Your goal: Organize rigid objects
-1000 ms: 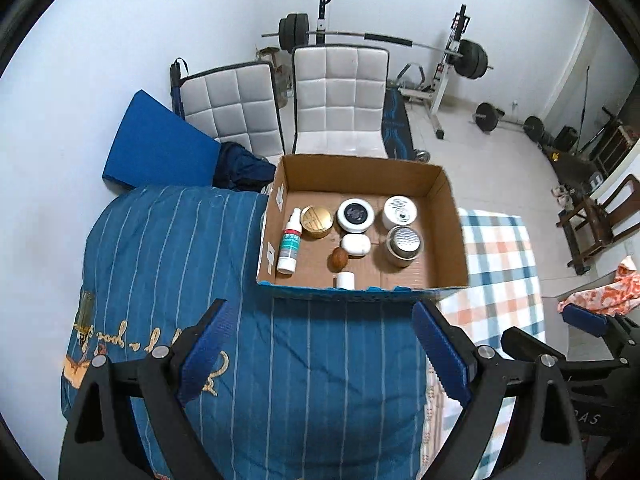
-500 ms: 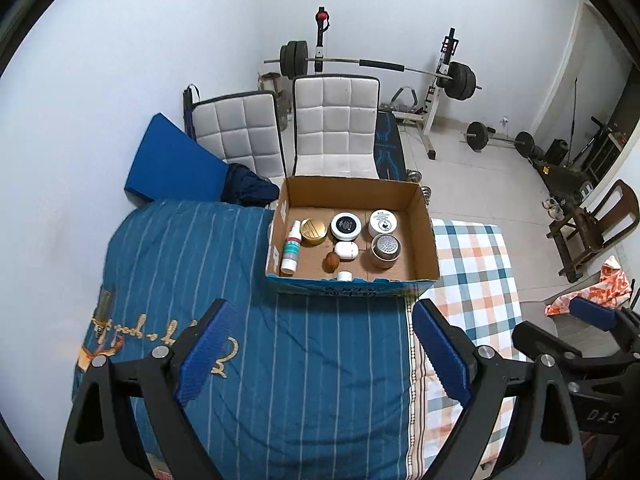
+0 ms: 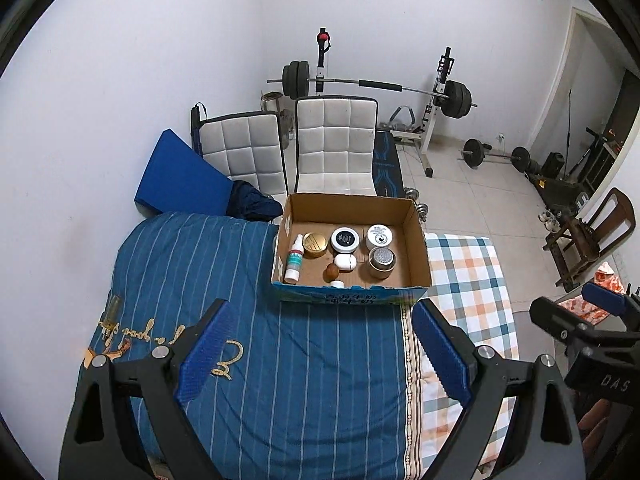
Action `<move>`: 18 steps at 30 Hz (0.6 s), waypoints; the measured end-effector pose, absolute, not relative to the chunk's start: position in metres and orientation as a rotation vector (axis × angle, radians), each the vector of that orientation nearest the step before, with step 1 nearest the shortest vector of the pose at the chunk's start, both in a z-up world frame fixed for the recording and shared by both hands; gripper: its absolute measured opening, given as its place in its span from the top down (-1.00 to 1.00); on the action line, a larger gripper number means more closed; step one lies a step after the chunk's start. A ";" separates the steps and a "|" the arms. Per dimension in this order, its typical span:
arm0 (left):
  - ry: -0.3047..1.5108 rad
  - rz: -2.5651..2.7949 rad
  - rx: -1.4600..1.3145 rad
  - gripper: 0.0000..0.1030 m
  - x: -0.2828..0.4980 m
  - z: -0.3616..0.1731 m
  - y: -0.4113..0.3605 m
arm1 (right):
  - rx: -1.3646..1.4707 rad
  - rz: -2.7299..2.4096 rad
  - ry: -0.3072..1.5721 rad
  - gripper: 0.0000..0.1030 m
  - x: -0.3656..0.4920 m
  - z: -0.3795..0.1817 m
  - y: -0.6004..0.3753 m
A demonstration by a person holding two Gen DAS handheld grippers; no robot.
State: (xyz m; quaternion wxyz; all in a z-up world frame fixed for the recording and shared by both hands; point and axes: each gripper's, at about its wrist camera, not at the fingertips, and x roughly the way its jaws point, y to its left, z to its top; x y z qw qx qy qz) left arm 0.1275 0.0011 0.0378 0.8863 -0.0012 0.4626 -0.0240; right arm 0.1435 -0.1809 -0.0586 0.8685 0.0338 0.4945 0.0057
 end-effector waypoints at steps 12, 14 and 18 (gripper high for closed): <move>0.965 -0.061 0.004 -0.78 0.123 0.036 -0.001 | 0.073 0.012 1.031 -1.00 0.141 -0.058 -0.182; 0.962 -0.061 0.005 -0.78 0.122 0.035 -0.001 | 0.074 0.009 1.030 -1.00 0.141 -0.059 -0.182; 0.958 -0.065 0.006 -0.78 0.120 0.036 -0.002 | 0.077 0.005 1.029 -1.00 0.139 -0.059 -0.182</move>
